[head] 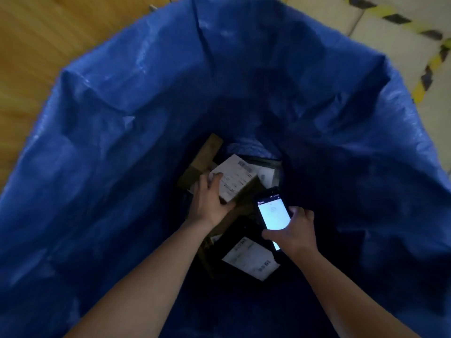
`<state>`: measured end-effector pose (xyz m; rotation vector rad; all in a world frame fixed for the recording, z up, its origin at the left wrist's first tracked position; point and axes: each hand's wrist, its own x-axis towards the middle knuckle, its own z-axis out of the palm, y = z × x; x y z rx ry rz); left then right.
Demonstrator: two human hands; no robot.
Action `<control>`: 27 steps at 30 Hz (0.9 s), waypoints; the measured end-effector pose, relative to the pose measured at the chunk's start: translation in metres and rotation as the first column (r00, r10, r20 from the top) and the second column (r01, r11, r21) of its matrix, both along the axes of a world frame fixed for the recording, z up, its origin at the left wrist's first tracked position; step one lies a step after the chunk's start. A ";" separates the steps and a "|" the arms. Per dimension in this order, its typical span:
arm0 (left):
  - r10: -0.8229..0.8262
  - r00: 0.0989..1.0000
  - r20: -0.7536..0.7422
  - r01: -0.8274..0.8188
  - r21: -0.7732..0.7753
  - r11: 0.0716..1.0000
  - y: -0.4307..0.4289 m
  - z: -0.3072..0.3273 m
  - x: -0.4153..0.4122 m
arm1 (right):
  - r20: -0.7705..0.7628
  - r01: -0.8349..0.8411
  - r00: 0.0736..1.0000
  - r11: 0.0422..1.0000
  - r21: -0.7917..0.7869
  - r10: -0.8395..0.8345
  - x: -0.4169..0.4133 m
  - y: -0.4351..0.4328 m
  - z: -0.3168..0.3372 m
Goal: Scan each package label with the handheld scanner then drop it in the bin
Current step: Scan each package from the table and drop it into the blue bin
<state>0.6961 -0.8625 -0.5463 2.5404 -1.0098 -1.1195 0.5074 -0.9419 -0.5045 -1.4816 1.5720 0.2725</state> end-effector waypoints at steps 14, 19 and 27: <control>-0.155 0.988 -0.010 0.154 0.176 0.972 0.020 0.106 -0.007 | 0.042 -0.001 0.999 1.000 -0.010 0.001 -0.025 0.016 0.094; -0.158 0.986 -0.052 0.163 0.104 0.981 0.027 0.180 -0.011 | 0.105 0.047 0.994 0.994 -0.094 -0.037 -0.036 0.030 0.170; -0.391 0.917 -0.079 0.387 -0.063 0.920 0.050 0.308 -0.012 | 0.224 0.329 0.934 0.915 -0.235 -0.279 -0.065 0.082 0.304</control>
